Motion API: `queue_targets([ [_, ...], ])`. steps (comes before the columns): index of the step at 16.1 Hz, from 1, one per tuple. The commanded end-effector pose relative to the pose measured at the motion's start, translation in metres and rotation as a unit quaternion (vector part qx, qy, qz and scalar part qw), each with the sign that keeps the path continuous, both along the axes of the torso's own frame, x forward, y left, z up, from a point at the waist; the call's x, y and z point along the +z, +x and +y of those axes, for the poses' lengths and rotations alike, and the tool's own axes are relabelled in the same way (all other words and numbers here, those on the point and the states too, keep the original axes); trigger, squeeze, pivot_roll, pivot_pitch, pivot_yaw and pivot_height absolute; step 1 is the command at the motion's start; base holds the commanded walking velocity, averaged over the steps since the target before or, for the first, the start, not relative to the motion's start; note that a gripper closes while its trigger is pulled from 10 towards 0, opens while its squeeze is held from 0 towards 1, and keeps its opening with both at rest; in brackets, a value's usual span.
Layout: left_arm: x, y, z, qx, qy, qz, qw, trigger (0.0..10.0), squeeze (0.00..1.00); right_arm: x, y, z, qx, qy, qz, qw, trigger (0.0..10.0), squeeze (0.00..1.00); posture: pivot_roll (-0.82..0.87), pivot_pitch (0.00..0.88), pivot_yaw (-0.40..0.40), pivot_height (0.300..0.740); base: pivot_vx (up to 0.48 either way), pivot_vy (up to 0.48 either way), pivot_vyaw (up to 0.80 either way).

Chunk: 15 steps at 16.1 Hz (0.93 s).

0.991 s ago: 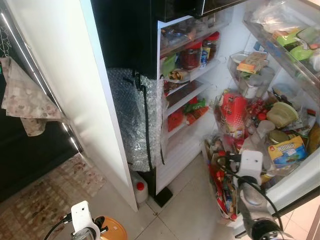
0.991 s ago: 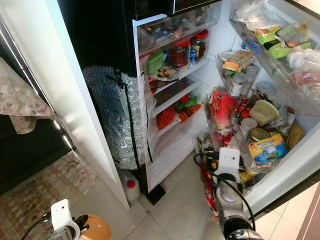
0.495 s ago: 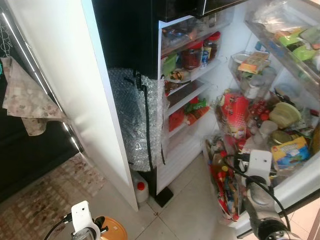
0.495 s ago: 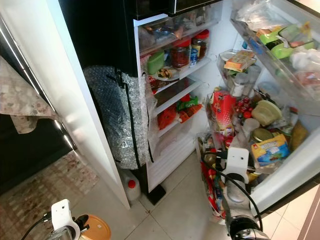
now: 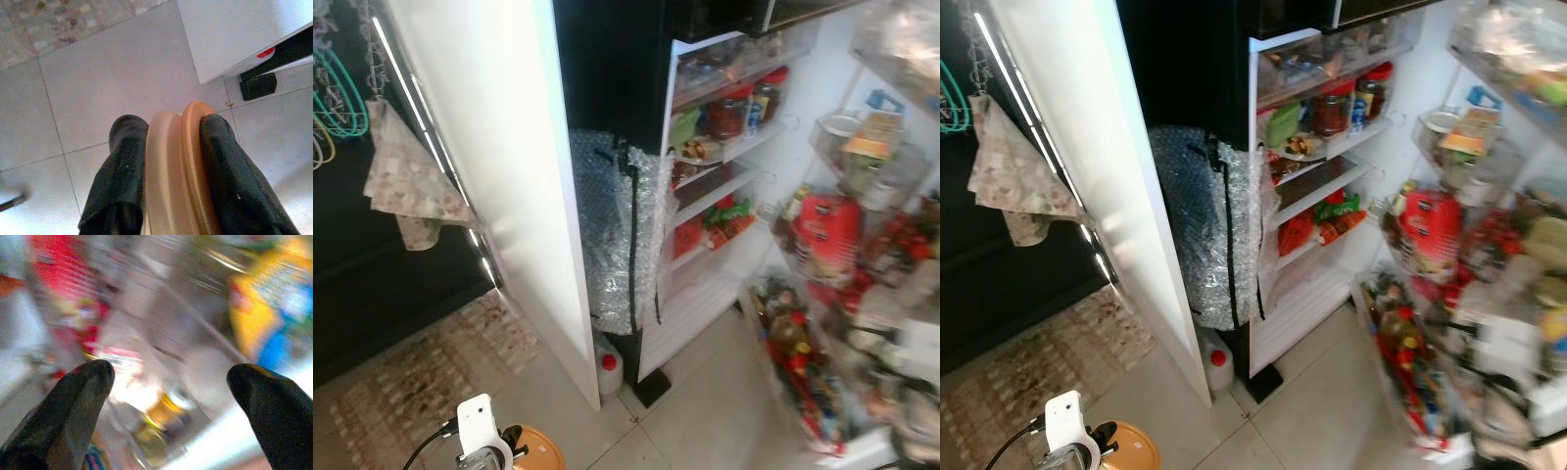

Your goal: Restocking fridge

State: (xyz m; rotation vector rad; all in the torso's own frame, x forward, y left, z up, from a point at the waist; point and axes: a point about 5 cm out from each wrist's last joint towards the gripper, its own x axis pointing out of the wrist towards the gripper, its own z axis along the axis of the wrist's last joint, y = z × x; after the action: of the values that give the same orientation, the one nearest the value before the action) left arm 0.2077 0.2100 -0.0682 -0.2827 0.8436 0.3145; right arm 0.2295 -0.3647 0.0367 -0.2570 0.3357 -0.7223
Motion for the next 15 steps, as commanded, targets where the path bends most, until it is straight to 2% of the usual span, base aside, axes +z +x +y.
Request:
queue_targets([
  [1,-0.002,-0.003,0.0,-0.005,-0.002,0.011,1.0,10.0,0.0,-0.007,-0.015,-0.01,-0.039,0.019,0.017,0.999,10.0,0.0,-0.01,0.0,0.011,0.74,0.0,0.0,0.0],
  [2,-0.002,-0.003,0.0,-0.011,0.002,0.012,1.0,10.0,0.0,-0.016,-0.016,-0.004,-0.022,0.039,0.045,0.998,10.0,0.0,-0.01,0.0,0.012,0.74,0.0,0.0,0.0],
  [4,-0.002,-0.003,0.0,-0.016,0.006,0.013,1.0,10.0,0.0,-0.047,-0.016,0.033,0.056,0.122,0.097,0.986,10.0,0.0,0.0,0.0,0.015,0.74,0.0,0.0,0.0],
  [6,-0.002,-0.003,0.001,-0.014,0.006,0.014,1.0,10.0,0.0,-0.073,-0.02,0.072,0.12,0.181,0.146,0.965,10.0,0.0,0.0,0.0,0.017,0.74,0.0,0.0,0.0],
  [8,-0.002,-0.004,0.002,-0.011,0.007,0.016,1.0,10.0,0.0,-0.101,-0.035,0.117,0.196,0.219,0.232,0.927,10.0,0.0,0.01,0.0,0.018,0.74,0.0,0.0,0.0],
  [9,-0.002,-0.005,0.002,-0.01,0.007,0.017,1.0,10.0,0.0,-0.109,-0.041,0.13,0.209,0.226,0.257,0.916,10.0,0.0,0.01,0.0,0.016,0.74,0.0,0.0,0.0],
  [11,-0.003,-0.006,0.003,-0.01,0.006,0.019,1.0,10.0,0.0,-0.116,-0.047,0.147,0.195,0.258,0.261,0.909,10.0,0.0,0.02,0.0,0.01,0.74,0.0,0.0,0.0],
  [15,-0.004,-0.007,0.004,-0.006,0.006,0.022,1.0,10.0,0.0,-0.123,-0.053,0.168,0.208,0.283,0.27,0.897,10.0,0.0,0.02,0.0,0.009,0.74,0.0,0.0,0.0],
])
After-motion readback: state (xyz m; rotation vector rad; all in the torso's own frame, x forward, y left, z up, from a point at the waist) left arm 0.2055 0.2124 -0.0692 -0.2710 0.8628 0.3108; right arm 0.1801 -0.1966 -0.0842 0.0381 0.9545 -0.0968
